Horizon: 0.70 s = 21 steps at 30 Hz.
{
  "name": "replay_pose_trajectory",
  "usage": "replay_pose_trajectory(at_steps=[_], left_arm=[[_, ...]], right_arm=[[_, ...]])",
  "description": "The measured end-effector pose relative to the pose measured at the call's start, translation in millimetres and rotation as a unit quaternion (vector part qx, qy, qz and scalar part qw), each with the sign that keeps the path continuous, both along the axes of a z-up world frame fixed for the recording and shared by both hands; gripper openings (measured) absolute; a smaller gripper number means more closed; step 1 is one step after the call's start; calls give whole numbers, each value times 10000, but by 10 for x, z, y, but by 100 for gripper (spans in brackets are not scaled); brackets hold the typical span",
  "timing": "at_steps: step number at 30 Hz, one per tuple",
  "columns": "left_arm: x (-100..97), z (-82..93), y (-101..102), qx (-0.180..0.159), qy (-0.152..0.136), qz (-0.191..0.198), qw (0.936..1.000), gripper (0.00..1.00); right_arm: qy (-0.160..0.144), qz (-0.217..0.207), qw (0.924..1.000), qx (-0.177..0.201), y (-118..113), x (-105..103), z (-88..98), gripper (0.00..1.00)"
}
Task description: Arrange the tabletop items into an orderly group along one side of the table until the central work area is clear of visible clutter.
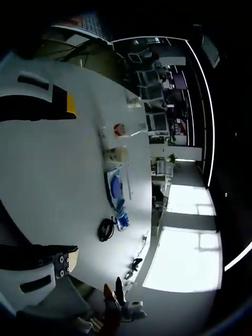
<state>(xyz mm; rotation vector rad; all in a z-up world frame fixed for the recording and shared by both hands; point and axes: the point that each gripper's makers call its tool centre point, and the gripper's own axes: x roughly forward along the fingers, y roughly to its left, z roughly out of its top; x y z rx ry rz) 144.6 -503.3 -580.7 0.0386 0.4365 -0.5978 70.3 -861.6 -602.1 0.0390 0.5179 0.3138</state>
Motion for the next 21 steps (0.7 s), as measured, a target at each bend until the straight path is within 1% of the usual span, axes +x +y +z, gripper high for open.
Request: replay_pose_trajectory(at_steps=[2, 4, 6, 8, 11, 14, 16, 21], left_arm=[[8, 10, 35, -22, -13, 5, 10000, 100], [1, 8, 53, 20, 19, -19, 10000, 100], [-4, 6, 92, 45, -9, -16, 10000, 100], [-6, -1, 124, -25, 24, 9, 10000, 100], [-11, -10, 134, -92, 31, 25, 9999, 100], [-18, -15, 135, -43, 25, -17, 10000, 100], [-18, -3, 133, -62, -3, -41, 10000, 100], [-30, 8, 121, -54, -17, -97, 9999, 100]], right_arm=[[2, -32, 10000, 2, -4, -2, 11, 100], [-60, -34, 10000, -22, 5, -1, 44, 100], [-57, -21, 10000, -16, 8, -4, 55, 100], [-87, -2, 10000, -29, 6, -11, 85, 100], [-124, -54, 9999, -48, -29, -13, 125, 100], [-179, -73, 9998, -32, -41, -23, 165, 100], [-142, -101, 9998, -39, -54, -27, 165, 100], [-173, -94, 9998, -48, -48, -40, 176, 100]])
